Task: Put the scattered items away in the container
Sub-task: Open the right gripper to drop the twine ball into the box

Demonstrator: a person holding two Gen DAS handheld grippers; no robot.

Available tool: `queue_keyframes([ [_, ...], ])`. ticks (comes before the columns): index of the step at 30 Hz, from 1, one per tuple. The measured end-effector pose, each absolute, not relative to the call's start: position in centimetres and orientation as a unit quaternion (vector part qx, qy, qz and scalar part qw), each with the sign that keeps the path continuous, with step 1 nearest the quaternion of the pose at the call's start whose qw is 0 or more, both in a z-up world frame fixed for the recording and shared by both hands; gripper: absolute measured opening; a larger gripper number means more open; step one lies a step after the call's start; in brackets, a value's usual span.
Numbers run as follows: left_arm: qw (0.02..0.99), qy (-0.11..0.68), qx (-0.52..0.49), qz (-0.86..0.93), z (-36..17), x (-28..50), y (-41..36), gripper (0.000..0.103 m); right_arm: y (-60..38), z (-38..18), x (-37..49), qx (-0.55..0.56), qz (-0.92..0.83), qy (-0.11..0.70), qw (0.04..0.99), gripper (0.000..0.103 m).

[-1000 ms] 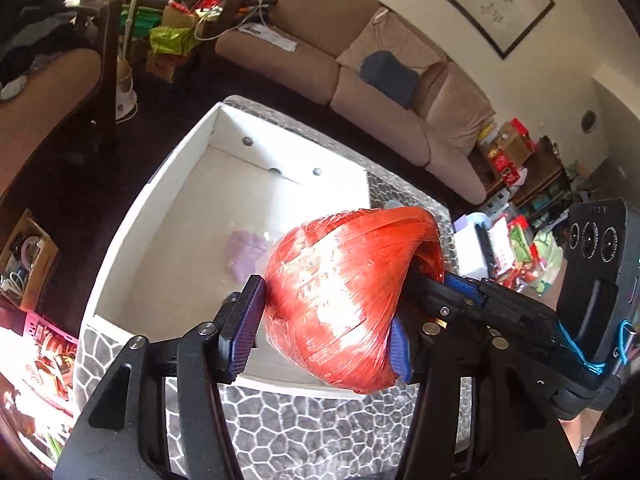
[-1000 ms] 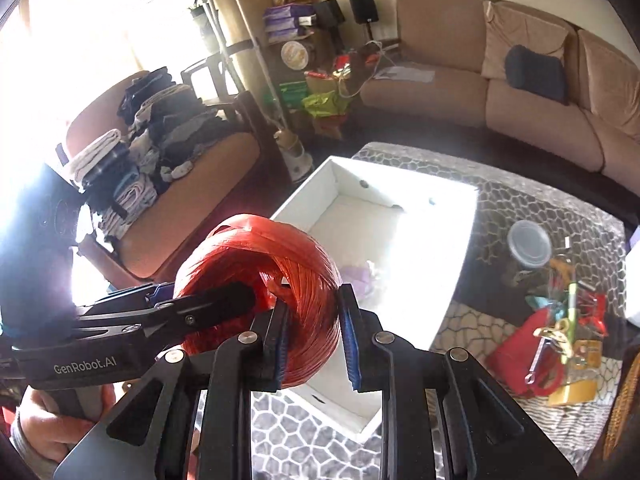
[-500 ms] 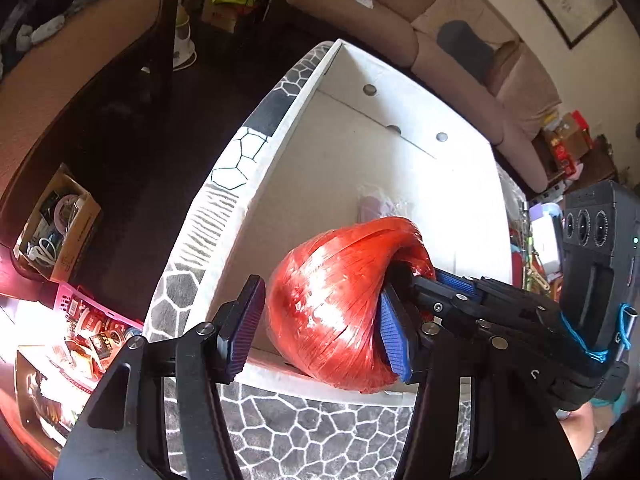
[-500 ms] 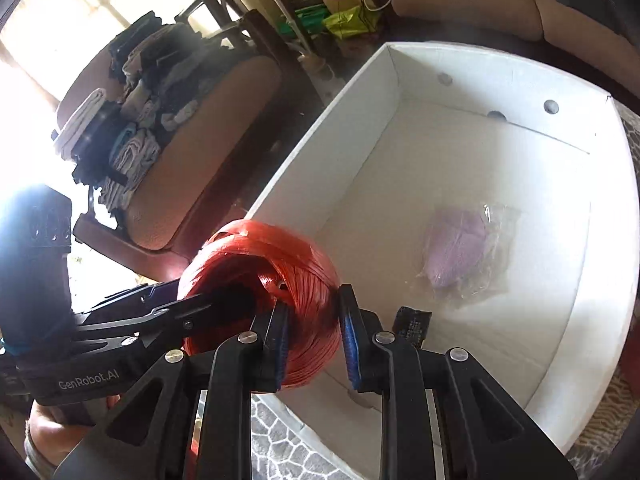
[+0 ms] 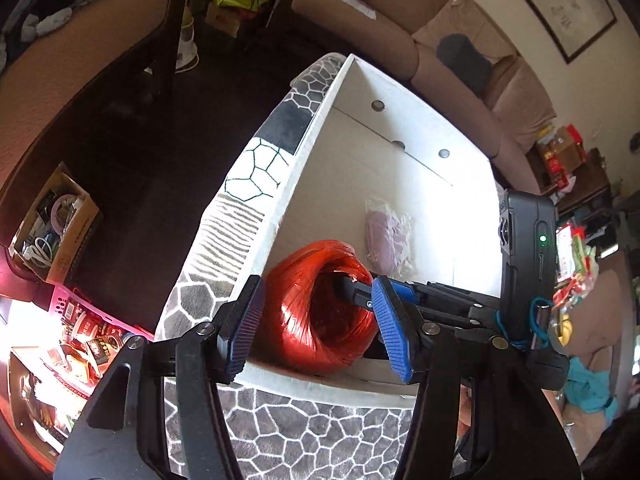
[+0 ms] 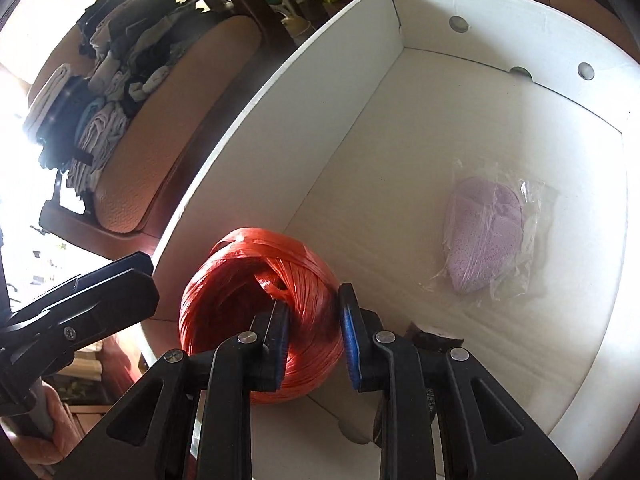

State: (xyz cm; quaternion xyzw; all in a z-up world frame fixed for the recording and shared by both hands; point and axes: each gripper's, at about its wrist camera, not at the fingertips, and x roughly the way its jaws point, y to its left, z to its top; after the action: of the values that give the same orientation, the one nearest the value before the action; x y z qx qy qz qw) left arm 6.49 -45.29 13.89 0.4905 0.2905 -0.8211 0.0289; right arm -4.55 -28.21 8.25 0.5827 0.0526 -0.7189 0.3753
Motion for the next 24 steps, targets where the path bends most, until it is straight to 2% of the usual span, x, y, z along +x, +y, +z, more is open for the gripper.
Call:
queue_keyframes([
  [12, 0.026, 0.292, 0.491, -0.820, 13.9, 7.2, -45.1, 0.053, -29.7, 8.3, -4.1, 0.575, -0.728, 0.083, 0.363, 0.028],
  [15, 0.027, 0.295, 0.488, -0.821, 14.1, 7.8, -45.3, 0.053, -29.1, 8.8, -3.9, 0.570, -0.738, 0.088, 0.350, 0.049],
  [20, 0.033, 0.292, 0.489, -0.821, 14.6, 9.0, -45.0, 0.054, -27.4, 11.4, -3.8, 0.549, -0.753, 0.060, 0.358, 0.056],
  [23, 0.039, 0.275, 0.492, -0.825, 15.1, 9.7, -44.4, 0.065, -26.6, 13.3, -3.1, 0.532, -0.764, 0.069, 0.358, 0.068],
  [24, 0.042, 0.269, 0.493, -0.827, 15.3, 10.0, -44.2, 0.074, -26.4, 13.8, -2.7, 0.527, -0.767, 0.077, 0.358, 0.075],
])
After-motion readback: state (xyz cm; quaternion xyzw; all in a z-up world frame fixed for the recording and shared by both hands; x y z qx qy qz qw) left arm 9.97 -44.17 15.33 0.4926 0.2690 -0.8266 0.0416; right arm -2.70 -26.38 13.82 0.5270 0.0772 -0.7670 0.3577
